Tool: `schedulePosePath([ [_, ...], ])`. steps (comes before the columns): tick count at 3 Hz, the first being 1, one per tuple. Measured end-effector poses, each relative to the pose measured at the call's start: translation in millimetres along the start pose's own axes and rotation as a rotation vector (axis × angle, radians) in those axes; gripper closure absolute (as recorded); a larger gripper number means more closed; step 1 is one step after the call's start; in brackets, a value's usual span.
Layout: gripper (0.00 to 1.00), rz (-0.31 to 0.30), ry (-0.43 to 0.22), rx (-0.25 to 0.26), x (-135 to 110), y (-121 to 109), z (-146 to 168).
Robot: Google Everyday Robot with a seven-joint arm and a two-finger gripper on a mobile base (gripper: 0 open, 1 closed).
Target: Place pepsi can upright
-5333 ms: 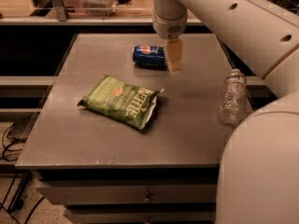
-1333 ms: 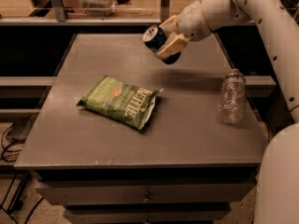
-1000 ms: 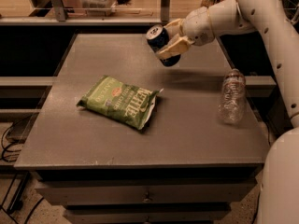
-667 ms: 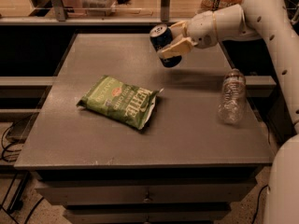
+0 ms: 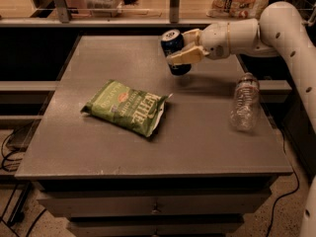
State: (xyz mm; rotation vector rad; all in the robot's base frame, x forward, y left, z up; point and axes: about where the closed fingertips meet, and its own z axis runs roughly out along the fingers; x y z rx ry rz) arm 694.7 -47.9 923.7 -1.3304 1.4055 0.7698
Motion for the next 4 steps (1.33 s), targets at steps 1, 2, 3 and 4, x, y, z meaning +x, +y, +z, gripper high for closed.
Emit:
schedulePosePath([
  [1, 0.58, -0.025, -0.06, 0.036, 7.8, 4.9, 6.9],
  [2, 0.35, -0.051, -0.096, 0.055, 12.5, 9.3, 12.6],
  [3, 0.12, -0.056, -0.11, 0.062, 16.9, 12.8, 16.2],
  [4, 0.0, -0.048, -0.099, 0.055, 22.6, 19.0, 21.7],
])
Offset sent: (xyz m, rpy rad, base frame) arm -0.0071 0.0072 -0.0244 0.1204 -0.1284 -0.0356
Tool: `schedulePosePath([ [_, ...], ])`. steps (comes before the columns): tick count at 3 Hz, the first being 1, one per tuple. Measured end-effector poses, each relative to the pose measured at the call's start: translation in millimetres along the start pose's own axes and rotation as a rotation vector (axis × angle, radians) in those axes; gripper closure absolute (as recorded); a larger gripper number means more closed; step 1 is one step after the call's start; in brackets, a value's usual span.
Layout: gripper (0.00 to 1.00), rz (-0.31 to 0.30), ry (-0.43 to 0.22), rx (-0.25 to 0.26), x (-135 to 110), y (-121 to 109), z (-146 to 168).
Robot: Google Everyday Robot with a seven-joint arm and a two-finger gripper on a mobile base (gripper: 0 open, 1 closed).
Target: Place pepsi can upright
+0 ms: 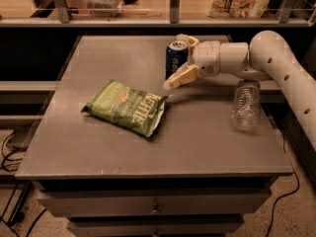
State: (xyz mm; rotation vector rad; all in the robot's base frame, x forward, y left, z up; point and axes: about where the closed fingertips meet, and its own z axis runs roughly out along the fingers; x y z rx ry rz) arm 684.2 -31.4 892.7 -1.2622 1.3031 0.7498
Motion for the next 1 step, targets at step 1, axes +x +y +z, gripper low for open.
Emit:
schedulePosePath([
  [1, 0.0, 0.0, 0.0, 0.0, 0.0, 0.1, 0.1],
])
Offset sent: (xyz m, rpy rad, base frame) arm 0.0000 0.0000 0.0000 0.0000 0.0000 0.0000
